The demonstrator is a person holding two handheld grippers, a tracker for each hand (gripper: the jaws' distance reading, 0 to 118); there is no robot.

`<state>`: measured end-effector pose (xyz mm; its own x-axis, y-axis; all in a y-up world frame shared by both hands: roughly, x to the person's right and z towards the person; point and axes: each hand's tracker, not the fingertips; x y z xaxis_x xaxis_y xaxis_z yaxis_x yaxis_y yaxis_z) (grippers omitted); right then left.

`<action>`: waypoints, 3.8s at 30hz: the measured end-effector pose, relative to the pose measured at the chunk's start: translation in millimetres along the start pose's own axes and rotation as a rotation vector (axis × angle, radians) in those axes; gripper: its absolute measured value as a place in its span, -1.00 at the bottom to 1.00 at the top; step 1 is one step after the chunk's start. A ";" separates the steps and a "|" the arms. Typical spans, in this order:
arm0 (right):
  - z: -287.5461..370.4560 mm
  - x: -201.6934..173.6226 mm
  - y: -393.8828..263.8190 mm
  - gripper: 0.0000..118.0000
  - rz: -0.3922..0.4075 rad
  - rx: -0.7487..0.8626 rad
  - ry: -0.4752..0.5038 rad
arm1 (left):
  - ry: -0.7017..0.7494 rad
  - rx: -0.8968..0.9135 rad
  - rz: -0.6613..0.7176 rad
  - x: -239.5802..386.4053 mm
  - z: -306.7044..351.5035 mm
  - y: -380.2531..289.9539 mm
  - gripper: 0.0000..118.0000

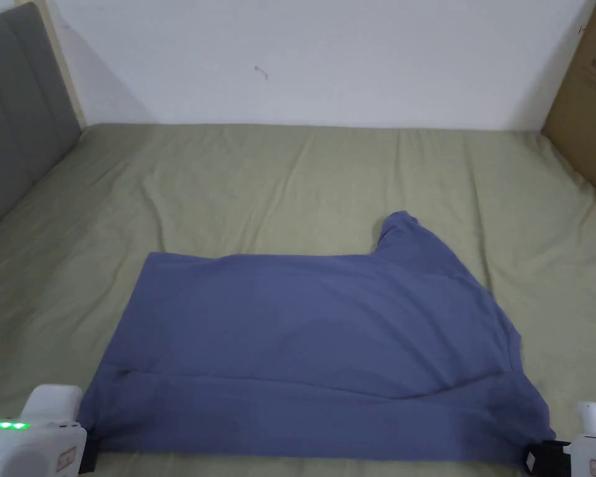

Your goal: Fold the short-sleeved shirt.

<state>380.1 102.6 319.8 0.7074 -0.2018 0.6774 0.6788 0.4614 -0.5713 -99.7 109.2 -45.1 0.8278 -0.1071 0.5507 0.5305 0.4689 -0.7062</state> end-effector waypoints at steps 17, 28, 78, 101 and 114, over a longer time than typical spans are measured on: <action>11.7 -56.4 88.4 -0.99 0.121 0.147 -0.010 | -0.082 0.126 0.065 30.7 25.6 68.9 -1.00; -48.4 -67.0 133.6 -0.99 0.085 0.102 0.045 | -0.123 0.112 0.070 52.6 1.2 108.9 -1.00; -145.8 -65.3 313.0 -0.92 0.221 0.062 -0.044 | -0.098 0.085 0.169 8.3 -157.5 305.6 0.50; 4.9 -72.0 256.4 -0.92 0.211 0.216 0.018 | -0.120 0.214 0.025 -4.8 18.2 244.5 -0.96; 41.4 -46.3 69.9 -0.92 0.274 0.062 -0.023 | -0.180 0.073 0.071 -24.5 27.1 64.3 -0.96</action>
<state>386.6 180.0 267.6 0.8579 -0.0430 0.5120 0.4487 0.5482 -0.7058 -90.9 165.7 -91.9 0.8133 0.0836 0.5758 0.4520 0.5323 -0.7158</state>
